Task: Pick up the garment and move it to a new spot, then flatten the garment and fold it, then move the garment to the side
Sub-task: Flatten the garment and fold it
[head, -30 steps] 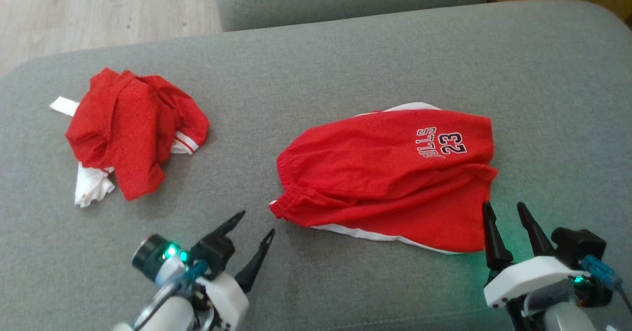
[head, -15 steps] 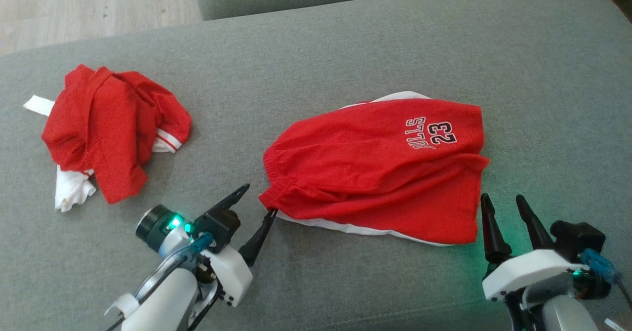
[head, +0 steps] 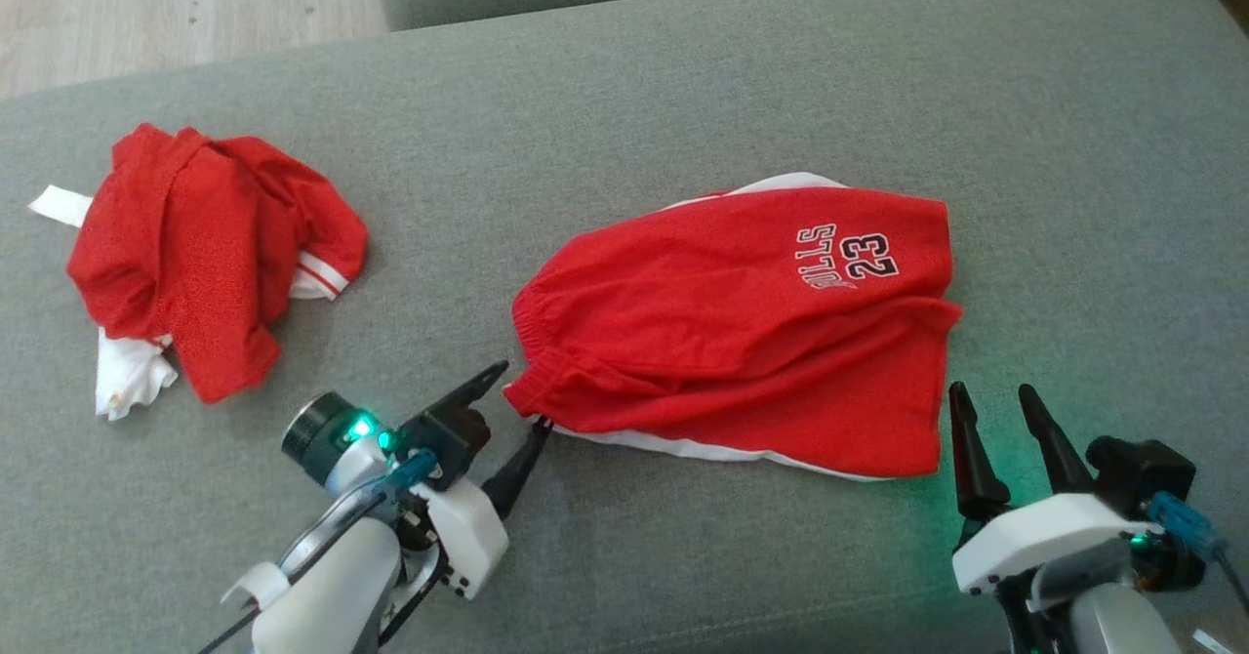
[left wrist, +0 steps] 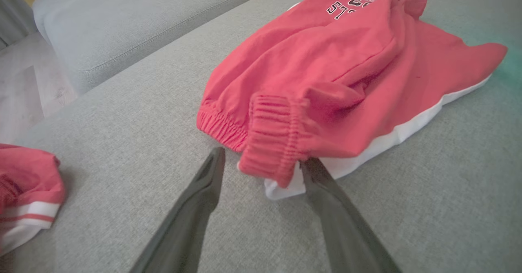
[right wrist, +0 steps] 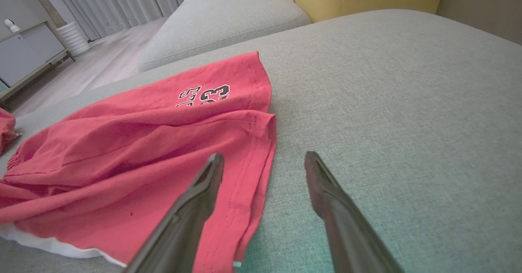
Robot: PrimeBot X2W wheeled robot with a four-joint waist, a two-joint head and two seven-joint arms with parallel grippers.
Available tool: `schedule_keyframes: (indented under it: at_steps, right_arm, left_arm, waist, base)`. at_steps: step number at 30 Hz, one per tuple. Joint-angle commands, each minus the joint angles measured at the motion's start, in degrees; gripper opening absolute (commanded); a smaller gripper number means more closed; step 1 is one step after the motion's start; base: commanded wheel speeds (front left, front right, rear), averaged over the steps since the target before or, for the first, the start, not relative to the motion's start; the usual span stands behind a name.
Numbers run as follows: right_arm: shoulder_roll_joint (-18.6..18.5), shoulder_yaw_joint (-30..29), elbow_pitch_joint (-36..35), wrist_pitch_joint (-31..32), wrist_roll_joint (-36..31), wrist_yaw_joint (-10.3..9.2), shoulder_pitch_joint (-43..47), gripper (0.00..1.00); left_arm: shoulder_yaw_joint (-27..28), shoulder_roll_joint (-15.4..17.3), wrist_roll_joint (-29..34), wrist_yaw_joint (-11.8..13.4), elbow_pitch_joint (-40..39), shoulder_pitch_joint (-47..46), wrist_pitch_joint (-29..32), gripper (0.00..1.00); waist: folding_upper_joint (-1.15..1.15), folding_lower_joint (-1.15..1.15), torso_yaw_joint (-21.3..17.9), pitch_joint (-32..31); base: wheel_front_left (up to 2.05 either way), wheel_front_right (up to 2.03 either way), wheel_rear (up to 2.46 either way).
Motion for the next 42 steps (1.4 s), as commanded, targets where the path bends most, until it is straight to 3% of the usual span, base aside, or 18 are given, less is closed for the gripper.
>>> schedule_keyframes:
  at_steps: [1,2,12,20,42]
  right_arm:
    - [-0.4,1.4,-1.4,-0.3,-0.2,-0.05,-2.2,1.0]
    - [-0.4,1.4,-1.3,-0.1,-0.2,-0.05,-2.1,1.0]
    - [-0.4,4.7,-1.1,2.4,0.4,-0.05,1.2,1.0]
    - [-0.4,8.4,-0.6,4.7,-3.6,-0.05,4.2,1.0]
    - [-0.4,10.4,2.5,3.7,-6.9,-0.05,-0.6,1.0]
  left_arm:
    - [1.5,0.7,0.1,-0.1,-1.1,-3.0,-0.3,0.19]
    - [1.3,0.7,0.1,-0.2,-1.0,-3.1,-0.3,0.0]
    - [1.3,0.3,-0.9,-0.3,-1.5,-2.6,-0.3,0.0]
    - [2.0,-0.3,-0.9,0.0,-1.8,-1.7,-0.3,0.0]
    - [2.7,-0.7,-0.4,-0.1,-1.9,-2.0,-0.3,0.0]
  waist:
    - [0.0,0.0,-0.1,0.1]
    - [0.0,0.0,-0.2,0.1]
    - [0.0,0.0,-0.2,-0.4]
    - [0.0,0.0,-0.1,-0.9]
    - [0.0,0.0,0.7,0.0]
  base:
    - [0.0,0.0,0.0]
    - [0.0,0.0,0.0]
    - [0.0,0.0,0.0]
    - [0.0,0.0,0.0]
    - [0.0,0.0,0.0]
